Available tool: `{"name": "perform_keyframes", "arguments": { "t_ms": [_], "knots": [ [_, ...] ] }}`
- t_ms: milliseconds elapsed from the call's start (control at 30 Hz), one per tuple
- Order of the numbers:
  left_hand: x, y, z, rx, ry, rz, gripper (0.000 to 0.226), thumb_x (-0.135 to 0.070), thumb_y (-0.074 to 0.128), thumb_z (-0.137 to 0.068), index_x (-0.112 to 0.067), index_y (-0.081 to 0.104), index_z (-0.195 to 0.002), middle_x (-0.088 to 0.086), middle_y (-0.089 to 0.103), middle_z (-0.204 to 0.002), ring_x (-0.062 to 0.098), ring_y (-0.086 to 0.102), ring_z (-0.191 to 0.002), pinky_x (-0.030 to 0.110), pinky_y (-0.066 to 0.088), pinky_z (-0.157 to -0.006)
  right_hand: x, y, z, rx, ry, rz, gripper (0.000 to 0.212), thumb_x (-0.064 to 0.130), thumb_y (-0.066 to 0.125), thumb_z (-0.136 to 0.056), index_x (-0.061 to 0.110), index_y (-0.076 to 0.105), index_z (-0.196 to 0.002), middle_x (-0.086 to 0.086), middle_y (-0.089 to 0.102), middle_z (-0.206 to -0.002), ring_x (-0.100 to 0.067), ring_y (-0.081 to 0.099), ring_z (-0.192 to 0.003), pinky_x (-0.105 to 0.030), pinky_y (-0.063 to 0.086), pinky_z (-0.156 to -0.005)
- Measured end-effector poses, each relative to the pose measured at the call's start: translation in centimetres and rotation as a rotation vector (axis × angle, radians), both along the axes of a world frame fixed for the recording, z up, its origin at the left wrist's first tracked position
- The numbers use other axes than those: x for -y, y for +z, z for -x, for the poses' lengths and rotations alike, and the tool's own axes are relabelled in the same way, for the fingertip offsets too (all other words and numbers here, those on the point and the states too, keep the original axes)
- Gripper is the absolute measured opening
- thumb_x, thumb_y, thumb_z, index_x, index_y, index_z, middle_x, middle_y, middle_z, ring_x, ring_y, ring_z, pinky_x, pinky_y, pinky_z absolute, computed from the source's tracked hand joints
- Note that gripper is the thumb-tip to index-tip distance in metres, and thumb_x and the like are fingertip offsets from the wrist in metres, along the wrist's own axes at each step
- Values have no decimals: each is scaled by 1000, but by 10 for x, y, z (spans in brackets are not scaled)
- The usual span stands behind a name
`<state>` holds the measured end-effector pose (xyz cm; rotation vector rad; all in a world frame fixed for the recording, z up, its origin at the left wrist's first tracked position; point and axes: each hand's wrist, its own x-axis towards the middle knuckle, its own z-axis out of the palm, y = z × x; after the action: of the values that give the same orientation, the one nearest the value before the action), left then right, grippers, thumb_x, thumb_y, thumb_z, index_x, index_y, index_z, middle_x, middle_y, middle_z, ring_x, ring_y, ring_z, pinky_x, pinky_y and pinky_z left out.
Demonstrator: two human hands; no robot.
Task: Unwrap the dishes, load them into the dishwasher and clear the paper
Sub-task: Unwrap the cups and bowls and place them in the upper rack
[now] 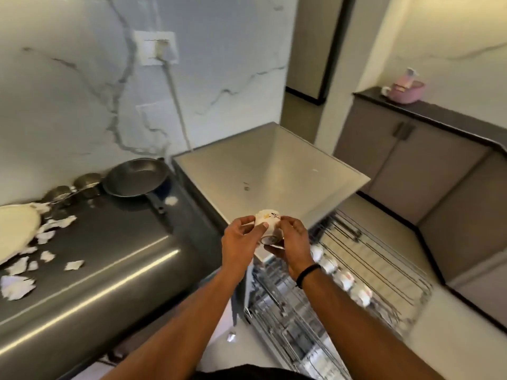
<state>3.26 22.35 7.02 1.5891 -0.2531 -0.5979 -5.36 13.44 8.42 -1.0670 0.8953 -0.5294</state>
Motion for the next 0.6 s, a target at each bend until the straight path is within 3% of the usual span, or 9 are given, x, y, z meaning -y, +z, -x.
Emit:
{"name": "perform_keyframes", "arguments": {
  "t_ms": [67, 133, 333, 500, 600],
  "knots": [
    [28, -5, 33, -31, -84, -7, 42, -29, 83, -74, -19, 69, -112, 1, 78, -98, 18, 75, -88, 46, 62, -83, 21, -5, 40, 5, -72, -15, 24, 12, 56, -98, 9, 55, -123, -9, 71, -91, -22, 69, -70, -45, 60, -77],
    [50, -11, 63, -51, -170, -4, 39, -20, 81, -78, -15, 67, -114, 6, 77, -100, 20, 75, -88, 47, 63, -80, 37, -11, 73, -2, -141, -21, 26, 11, 59, -97, 7, 55, -123, -15, 70, -99, -22, 69, -70, -45, 61, -73],
    [102, -35, 133, -46, -402, -77, 23, -11, 72, -91, -14, 67, -113, 1, 76, -89, 12, 74, -75, 29, 60, -65, 73, -50, 156, -45, -330, -93, 33, 20, 74, -91, 10, 64, -121, -17, 72, -111, -30, 73, -92, -44, 63, -78],
    [140, -63, 176, -37, -590, -183, 23, -15, 65, -95, -19, 67, -118, -1, 74, -92, 14, 73, -84, 35, 62, -76, 95, -81, 208, -78, -426, -178, 19, 22, 77, -89, 12, 72, -104, -7, 77, -93, -18, 73, -80, -39, 61, -78],
    [165, -83, 194, -59, -676, -228, 27, -14, 62, -97, -19, 66, -123, 2, 74, -100, 18, 73, -91, 34, 61, -77, 112, -99, 228, -116, -477, -228, 31, 25, 80, -86, 9, 70, -110, -7, 75, -94, -19, 74, -83, -41, 63, -80]
  ]
}}
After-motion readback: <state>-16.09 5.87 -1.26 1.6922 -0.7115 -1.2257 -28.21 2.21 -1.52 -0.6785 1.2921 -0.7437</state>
